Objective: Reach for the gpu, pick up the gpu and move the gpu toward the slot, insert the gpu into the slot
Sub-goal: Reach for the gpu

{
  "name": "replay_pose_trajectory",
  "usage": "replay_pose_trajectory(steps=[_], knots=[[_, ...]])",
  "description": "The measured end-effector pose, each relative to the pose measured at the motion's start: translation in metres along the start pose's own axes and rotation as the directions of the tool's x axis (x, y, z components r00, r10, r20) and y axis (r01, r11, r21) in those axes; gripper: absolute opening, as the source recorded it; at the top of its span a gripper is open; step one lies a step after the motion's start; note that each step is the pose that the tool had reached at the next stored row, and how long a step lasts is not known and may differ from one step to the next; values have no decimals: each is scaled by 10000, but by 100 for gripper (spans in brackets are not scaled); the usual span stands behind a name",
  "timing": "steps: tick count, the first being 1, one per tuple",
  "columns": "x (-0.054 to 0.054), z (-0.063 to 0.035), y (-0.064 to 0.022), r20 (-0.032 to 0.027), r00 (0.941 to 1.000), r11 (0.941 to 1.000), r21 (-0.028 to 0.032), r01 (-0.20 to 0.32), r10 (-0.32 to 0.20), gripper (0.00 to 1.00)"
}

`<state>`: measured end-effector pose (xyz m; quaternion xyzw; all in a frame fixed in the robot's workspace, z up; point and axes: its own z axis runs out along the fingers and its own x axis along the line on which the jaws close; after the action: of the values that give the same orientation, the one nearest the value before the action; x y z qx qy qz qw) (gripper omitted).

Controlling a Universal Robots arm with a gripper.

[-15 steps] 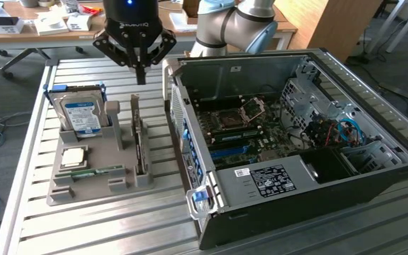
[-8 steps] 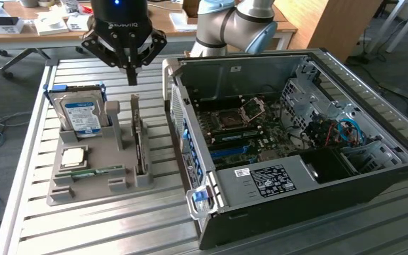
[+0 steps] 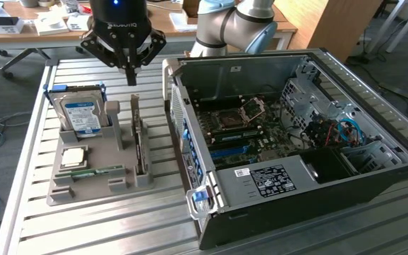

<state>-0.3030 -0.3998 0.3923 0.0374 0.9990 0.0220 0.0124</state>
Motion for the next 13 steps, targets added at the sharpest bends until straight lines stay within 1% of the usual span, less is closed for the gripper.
replay_pose_trajectory(steps=[5, 10, 13], knots=[[-6, -3, -76, 1, 10000, 10000, -1, 1, -1, 11], [-8, -7, -187, 2, 10000, 10000, -1, 1, -1, 11], [-9, -10, -226, 1, 10000, 10000, -1, 1, -1, 11]])
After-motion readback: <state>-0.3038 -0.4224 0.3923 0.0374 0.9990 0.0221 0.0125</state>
